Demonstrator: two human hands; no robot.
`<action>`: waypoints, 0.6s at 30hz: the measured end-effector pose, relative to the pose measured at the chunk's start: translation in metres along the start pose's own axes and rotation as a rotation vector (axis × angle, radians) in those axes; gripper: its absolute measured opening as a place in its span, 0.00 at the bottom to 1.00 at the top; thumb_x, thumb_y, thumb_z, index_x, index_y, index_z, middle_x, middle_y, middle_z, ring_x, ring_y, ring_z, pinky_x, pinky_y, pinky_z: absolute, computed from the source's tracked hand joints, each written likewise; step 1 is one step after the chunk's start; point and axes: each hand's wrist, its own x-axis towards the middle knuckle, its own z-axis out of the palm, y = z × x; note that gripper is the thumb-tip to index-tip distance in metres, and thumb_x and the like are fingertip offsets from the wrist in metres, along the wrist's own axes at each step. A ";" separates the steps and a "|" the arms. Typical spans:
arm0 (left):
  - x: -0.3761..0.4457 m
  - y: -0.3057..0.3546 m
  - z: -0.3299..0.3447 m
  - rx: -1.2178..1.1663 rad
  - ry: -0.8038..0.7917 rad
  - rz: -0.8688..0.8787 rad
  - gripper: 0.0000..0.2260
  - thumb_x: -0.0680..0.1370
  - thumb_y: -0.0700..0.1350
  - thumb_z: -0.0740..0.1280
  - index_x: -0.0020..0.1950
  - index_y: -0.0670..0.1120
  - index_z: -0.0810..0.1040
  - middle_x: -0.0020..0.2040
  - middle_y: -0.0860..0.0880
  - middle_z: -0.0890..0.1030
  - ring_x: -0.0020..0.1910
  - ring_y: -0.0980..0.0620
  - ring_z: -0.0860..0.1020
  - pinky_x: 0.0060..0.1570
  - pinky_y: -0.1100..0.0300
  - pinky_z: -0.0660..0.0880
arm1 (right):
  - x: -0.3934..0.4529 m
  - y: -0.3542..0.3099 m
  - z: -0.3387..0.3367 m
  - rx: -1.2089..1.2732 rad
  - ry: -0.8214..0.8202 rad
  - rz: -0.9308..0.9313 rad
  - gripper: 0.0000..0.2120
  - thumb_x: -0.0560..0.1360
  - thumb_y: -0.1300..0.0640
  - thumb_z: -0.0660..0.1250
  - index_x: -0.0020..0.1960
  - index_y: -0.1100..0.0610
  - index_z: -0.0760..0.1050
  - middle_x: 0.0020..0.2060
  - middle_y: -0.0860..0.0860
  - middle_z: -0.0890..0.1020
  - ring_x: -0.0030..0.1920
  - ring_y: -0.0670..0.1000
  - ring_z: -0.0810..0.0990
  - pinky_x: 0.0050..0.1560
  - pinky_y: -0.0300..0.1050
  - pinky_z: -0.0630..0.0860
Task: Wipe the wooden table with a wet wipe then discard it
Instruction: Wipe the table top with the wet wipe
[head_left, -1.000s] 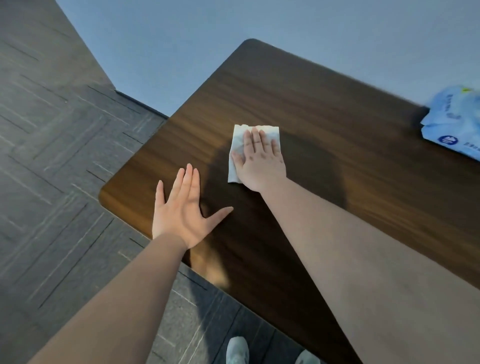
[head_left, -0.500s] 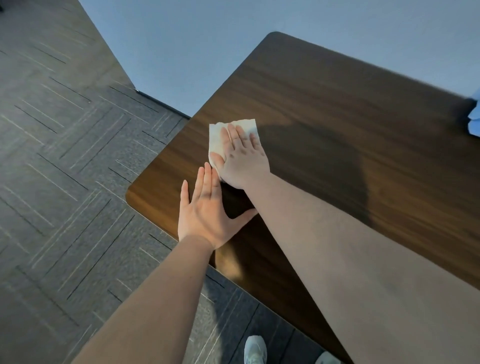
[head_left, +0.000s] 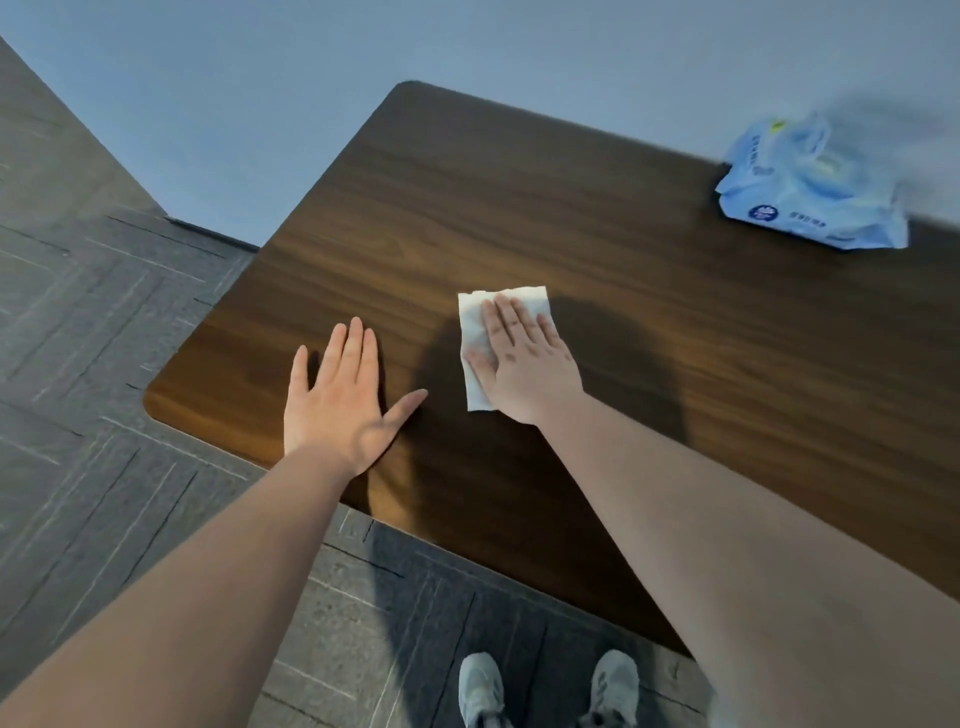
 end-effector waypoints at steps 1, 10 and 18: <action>-0.002 0.010 -0.003 0.006 -0.003 0.033 0.41 0.72 0.72 0.37 0.78 0.47 0.41 0.79 0.50 0.41 0.77 0.51 0.38 0.73 0.46 0.40 | -0.012 0.014 0.000 0.001 0.006 0.037 0.31 0.80 0.39 0.39 0.77 0.53 0.36 0.77 0.49 0.39 0.76 0.48 0.36 0.74 0.48 0.35; -0.005 0.160 -0.009 -0.001 -0.025 0.354 0.37 0.74 0.71 0.39 0.78 0.53 0.41 0.79 0.51 0.40 0.76 0.51 0.37 0.74 0.46 0.40 | -0.129 0.175 -0.001 -0.004 0.023 0.392 0.31 0.79 0.38 0.37 0.76 0.52 0.33 0.77 0.49 0.37 0.76 0.48 0.36 0.72 0.46 0.33; -0.026 0.322 -0.005 0.023 -0.057 0.624 0.36 0.75 0.70 0.44 0.78 0.55 0.41 0.79 0.52 0.40 0.76 0.53 0.38 0.74 0.48 0.41 | -0.250 0.312 0.001 0.065 0.077 0.691 0.31 0.80 0.39 0.38 0.77 0.53 0.36 0.77 0.49 0.40 0.76 0.48 0.39 0.72 0.45 0.34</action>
